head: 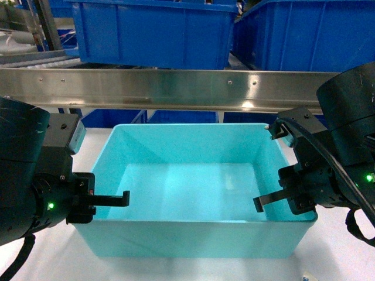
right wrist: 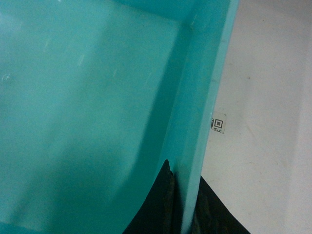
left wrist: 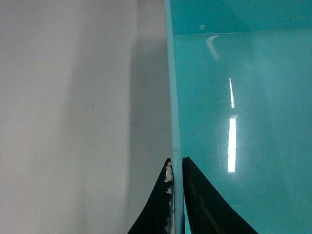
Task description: Organize blue bins on left shelf correctly
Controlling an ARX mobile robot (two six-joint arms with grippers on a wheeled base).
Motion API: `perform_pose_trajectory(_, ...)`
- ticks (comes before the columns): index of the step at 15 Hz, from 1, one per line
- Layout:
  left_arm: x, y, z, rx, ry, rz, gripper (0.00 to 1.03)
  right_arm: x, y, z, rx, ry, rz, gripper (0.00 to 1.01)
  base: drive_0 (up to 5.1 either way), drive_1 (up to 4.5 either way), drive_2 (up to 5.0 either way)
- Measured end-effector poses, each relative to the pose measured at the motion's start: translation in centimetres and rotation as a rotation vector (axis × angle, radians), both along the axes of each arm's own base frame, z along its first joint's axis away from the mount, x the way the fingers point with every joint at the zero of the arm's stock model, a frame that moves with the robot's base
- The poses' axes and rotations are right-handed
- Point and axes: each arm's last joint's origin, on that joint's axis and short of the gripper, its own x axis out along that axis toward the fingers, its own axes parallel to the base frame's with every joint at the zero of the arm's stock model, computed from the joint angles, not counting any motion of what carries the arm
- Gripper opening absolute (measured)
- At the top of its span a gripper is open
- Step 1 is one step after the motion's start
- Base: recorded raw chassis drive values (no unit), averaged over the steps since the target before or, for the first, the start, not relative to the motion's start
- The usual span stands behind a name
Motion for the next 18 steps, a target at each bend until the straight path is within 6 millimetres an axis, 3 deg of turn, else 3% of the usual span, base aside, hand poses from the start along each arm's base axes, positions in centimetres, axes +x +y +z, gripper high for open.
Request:
perform_pose_trajectory(5, -0.4, 0.0, 0.7, -0.020, 0.002, -0.002, 0.02, -0.8, -0.1, 0.6, 0.062, -0.003, -0.026, 0.03, 0.0, 0.00, 0.0)
perform_pose_trajectory(8, -0.9, 0.3, 4.3, -0.027, -0.079, -0.007, 0.02, -1.9, 0.1, 4.3, 0.113, -0.095, 0.000, 0.03, 0.0, 0.00, 0.0)
perform_pose_trajectory(10, -1.0, 0.3, 5.6, -0.029, -0.129, -0.005, 0.02, -2.9, 0.0, 6.3, 0.140, -0.180, 0.013, 0.03, 0.0, 0.00, 0.0)
perform_pose_trajectory(18, -1.1, 0.2, 5.2, -0.027, -0.112, -0.012, 0.02, -3.0, -0.1, 5.7, 0.131, -0.163, 0.013, 0.02, 0.0, 0.00, 0.0)
